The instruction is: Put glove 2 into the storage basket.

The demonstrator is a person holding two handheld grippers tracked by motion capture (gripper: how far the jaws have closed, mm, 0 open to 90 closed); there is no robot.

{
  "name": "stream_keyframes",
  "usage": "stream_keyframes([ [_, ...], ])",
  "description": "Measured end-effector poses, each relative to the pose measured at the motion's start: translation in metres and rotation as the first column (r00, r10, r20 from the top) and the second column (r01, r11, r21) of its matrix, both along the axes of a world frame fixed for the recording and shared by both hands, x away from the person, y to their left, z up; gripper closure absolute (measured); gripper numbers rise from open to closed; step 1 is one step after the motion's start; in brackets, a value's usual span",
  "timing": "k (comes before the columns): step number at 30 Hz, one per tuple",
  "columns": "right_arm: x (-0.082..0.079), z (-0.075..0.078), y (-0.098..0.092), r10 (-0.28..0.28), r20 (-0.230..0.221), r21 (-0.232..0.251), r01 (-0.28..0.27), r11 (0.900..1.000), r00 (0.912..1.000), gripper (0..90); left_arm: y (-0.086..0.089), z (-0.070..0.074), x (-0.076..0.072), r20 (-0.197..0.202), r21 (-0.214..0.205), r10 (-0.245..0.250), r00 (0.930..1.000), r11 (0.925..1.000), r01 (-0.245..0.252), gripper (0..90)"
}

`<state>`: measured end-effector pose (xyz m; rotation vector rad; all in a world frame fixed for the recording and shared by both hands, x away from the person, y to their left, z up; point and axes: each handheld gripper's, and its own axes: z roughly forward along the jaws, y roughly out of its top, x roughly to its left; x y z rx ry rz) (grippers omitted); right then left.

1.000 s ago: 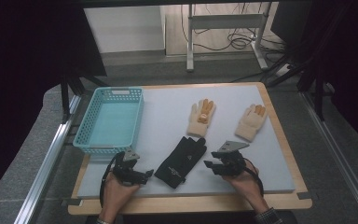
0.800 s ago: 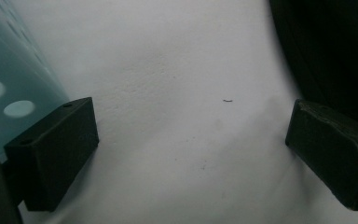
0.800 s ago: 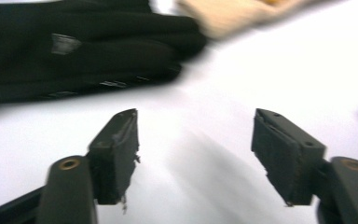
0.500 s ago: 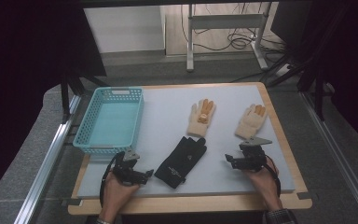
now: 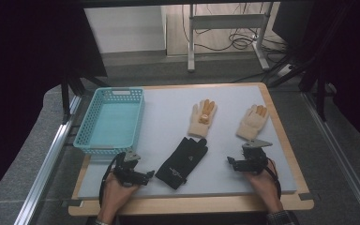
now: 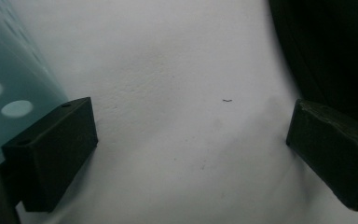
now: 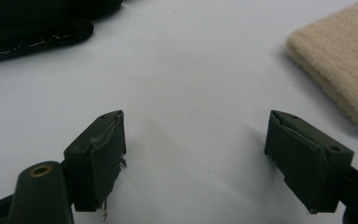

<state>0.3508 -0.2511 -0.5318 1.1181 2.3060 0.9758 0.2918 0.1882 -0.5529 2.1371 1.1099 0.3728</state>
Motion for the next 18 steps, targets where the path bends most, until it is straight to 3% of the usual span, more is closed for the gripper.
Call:
stream_keyframes([
  [11,0.0,0.0,0.0,0.0,0.003,-0.001,0.0,1.0,1.0,19.8,0.002,0.002,-0.001,-0.002,-0.015,-0.008,1.0,0.9999,0.008,2.1],
  [16,0.0,0.0,0.0,0.0,0.004,-0.001,0.0,1.0,1.0,19.8,0.003,0.009,-0.004,-0.012,-0.066,-0.026,0.9996,0.9975,0.025,2.8],
  [18,0.0,0.0,0.0,0.0,0.004,-0.001,0.0,1.0,1.0,19.8,0.001,0.012,-0.004,-0.01,-0.066,-0.031,0.9995,0.9974,0.031,2.6],
])
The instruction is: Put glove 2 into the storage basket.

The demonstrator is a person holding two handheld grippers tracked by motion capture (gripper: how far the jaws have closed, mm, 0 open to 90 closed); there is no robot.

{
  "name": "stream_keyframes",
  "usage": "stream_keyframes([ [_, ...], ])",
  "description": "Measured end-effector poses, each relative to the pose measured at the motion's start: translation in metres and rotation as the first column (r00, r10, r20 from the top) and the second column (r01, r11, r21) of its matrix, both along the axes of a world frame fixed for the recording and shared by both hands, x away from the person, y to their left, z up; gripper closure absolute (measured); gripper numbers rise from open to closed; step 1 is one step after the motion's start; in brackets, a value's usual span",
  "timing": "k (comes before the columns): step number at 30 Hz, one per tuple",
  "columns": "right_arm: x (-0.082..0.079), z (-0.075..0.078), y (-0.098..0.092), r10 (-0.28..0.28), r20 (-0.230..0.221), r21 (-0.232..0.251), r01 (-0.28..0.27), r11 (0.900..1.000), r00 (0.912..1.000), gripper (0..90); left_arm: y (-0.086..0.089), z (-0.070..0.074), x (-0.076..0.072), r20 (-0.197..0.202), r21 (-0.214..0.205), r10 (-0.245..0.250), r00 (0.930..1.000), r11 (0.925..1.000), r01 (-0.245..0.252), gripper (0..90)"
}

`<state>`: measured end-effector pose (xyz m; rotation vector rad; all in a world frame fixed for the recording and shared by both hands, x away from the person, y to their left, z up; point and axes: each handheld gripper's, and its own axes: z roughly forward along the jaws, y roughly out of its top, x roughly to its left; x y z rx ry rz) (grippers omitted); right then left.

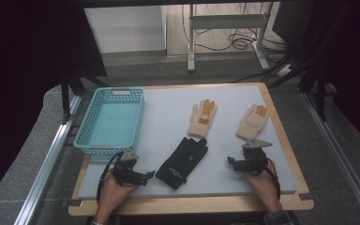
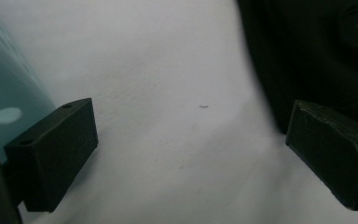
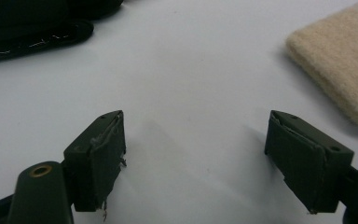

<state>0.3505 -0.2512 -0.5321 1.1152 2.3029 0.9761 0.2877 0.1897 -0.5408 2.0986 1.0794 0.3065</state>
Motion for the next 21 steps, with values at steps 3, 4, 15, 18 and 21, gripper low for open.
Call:
stream_keyframes([
  [3,0.0,0.0,0.0,0.0,0.0,0.0,0.0,1.0,1.0,19.8,-0.002,0.007,-0.001,0.008,-0.003,-0.001,1.0,1.0,0.001,2.5],
  [4,0.0,0.0,0.0,0.0,0.0,0.0,0.0,1.0,1.0,19.8,-0.004,0.012,-0.001,0.009,-0.014,-0.007,0.9999,0.9999,0.008,2.6],
  [15,0.0,0.0,0.0,0.0,0.0,0.001,0.0,1.0,1.0,19.9,-0.052,0.041,0.008,0.02,-0.004,-0.083,0.9964,0.9966,0.083,1.5],
  [18,0.0,0.0,0.0,0.0,0.0,0.001,0.0,1.0,1.0,19.8,-0.073,0.042,0.014,0.01,0.021,-0.112,0.9936,0.9935,0.112,1.1],
  [21,0.0,0.0,0.0,0.001,0.0,0.001,-0.001,1.0,1.0,19.8,-0.091,0.039,0.019,-0.007,0.042,-0.114,0.9934,0.9925,0.114,0.7],
])
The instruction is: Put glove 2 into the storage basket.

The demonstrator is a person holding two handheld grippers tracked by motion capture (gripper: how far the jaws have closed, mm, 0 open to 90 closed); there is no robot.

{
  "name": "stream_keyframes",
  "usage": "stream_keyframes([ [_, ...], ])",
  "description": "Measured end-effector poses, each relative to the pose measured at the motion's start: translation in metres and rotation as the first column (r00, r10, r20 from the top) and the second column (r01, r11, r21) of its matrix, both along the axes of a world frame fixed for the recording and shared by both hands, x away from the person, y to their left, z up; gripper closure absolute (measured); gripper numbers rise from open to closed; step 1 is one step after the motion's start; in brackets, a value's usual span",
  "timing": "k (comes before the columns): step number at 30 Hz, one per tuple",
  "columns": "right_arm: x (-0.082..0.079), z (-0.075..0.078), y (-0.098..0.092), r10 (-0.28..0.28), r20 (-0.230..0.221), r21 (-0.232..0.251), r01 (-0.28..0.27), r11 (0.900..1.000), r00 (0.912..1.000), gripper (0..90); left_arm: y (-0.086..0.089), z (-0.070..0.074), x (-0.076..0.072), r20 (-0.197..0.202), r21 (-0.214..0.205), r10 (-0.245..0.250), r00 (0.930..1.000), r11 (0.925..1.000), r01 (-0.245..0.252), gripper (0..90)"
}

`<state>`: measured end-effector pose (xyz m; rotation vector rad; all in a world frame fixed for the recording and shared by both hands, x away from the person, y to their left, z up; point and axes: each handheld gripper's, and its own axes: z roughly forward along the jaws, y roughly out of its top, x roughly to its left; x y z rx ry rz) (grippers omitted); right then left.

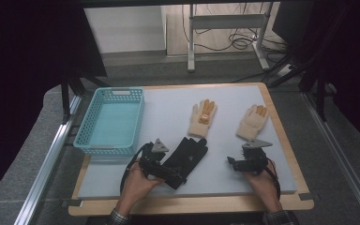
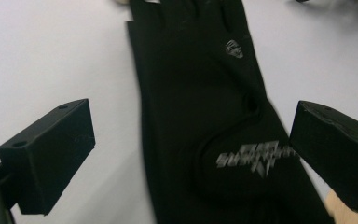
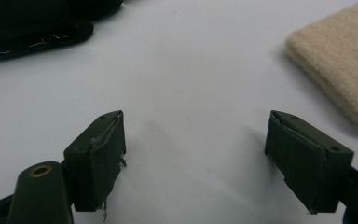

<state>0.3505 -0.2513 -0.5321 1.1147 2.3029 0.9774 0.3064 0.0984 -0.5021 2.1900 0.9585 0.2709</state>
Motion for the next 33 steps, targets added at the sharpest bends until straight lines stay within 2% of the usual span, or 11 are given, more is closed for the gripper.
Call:
stream_keyframes([
  [7,0.0,0.0,0.0,0.0,0.0,0.001,0.0,1.0,1.0,19.8,-0.034,-0.014,0.005,0.0,0.049,0.013,0.9999,0.9987,-0.013,0.0],
  [10,0.0,0.0,0.0,0.0,-0.001,0.0,0.0,1.0,1.0,19.8,-0.039,-0.019,0.007,0.009,0.083,0.025,0.9996,0.9962,-0.026,0.0],
  [13,0.0,0.0,0.0,0.0,0.0,0.001,0.0,1.0,1.0,19.8,-0.037,-0.025,0.013,-0.008,0.121,0.057,0.9983,0.9911,-0.056,0.0],
  [16,0.0,0.0,0.0,0.0,0.0,0.0,0.0,1.0,1.0,19.8,-0.032,-0.027,0.018,-0.054,0.087,0.062,0.9966,0.9945,-0.058,0.0],
  [18,0.0,0.0,0.0,0.0,-0.001,0.001,0.0,1.0,1.0,19.8,-0.033,-0.028,0.017,-0.071,0.076,0.031,0.997,0.9968,-0.026,2.7],
  [19,0.0,0.0,0.0,0.0,-0.001,0.001,0.0,1.0,1.0,19.8,-0.038,-0.028,0.014,-0.073,0.1,0.011,0.9973,0.995,-0.004,3.3],
  [21,0.0,0.0,0.0,0.0,-0.001,0.001,0.0,1.0,1.0,19.8,-0.046,-0.03,0.009,-0.04,0.166,0.006,0.9992,0.9861,0.001,1.9],
  [23,0.0,0.0,0.0,0.0,0.0,0.0,0.0,1.0,1.0,19.8,-0.046,-0.029,0.01,-0.045,0.162,0.012,0.9989,0.9868,-0.005,2.9],
  [25,0.0,0.0,0.0,0.0,0.001,0.0,0.0,1.0,1.0,19.8,-0.042,-0.026,0.01,-0.043,0.154,0.025,0.9988,0.988,-0.018,10.3],
  [28,0.0,0.0,0.0,0.0,0.0,-0.001,0.0,1.0,1.0,19.8,-0.033,-0.024,0.012,-0.035,0.143,0.029,0.999,0.9894,-0.023,28.3],
  [33,0.0,0.0,0.0,0.0,0.001,-0.002,0.0,1.0,1.0,19.8,-0.024,-0.02,0.015,-0.046,0.105,0.022,0.9987,0.9943,-0.017,50.6],
])
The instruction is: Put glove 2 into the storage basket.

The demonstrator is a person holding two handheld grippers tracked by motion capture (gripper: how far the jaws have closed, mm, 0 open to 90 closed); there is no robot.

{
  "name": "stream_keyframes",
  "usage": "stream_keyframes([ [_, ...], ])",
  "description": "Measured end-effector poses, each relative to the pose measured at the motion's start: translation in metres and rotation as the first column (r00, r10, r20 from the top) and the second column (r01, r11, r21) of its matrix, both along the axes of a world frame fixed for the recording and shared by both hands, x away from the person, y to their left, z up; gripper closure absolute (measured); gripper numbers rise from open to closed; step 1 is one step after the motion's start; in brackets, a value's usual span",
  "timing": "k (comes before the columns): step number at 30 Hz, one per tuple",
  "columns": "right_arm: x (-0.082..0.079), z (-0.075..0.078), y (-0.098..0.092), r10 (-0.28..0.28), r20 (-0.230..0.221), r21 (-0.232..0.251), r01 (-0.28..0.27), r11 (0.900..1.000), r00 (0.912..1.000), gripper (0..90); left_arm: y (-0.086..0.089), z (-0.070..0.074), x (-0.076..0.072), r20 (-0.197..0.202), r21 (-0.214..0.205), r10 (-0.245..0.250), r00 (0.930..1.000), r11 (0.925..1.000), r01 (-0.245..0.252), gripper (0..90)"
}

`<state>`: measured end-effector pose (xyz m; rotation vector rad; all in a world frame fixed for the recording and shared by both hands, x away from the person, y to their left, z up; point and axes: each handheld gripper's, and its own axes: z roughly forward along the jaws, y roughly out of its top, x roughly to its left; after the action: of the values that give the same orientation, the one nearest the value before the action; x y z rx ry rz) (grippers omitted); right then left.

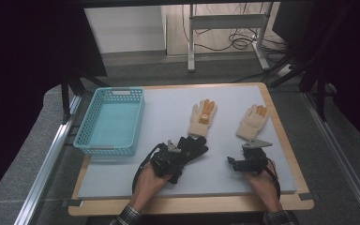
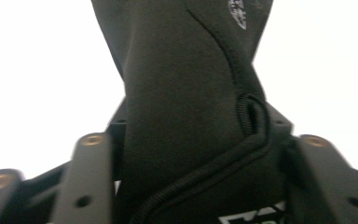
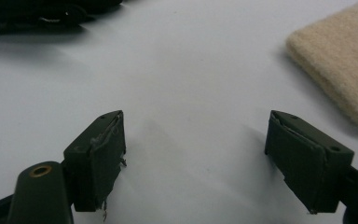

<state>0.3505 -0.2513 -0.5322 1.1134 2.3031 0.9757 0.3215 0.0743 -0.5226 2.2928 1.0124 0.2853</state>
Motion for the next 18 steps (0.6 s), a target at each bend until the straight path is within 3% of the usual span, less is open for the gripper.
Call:
stream_keyframes([
  [3,0.0,0.0,0.0,0.0,0.0,0.0,0.0,1.0,1.0,19.8,0.003,0.002,0.001,-0.002,-0.018,0.001,1.0,0.9998,-0.001,59.9],
  [7,0.0,0.0,0.0,-0.001,-0.001,0.002,0.001,1.0,1.0,19.8,0.007,0.006,0.001,-0.003,-0.04,-0.002,1.0,0.9992,0.002,64.6],
  [18,0.0,0.0,0.0,0.0,-0.001,0.002,0.0,1.0,1.0,19.8,0.025,0.037,0.009,0.037,-0.056,0.051,0.998,0.9972,-0.049,65.8],
])
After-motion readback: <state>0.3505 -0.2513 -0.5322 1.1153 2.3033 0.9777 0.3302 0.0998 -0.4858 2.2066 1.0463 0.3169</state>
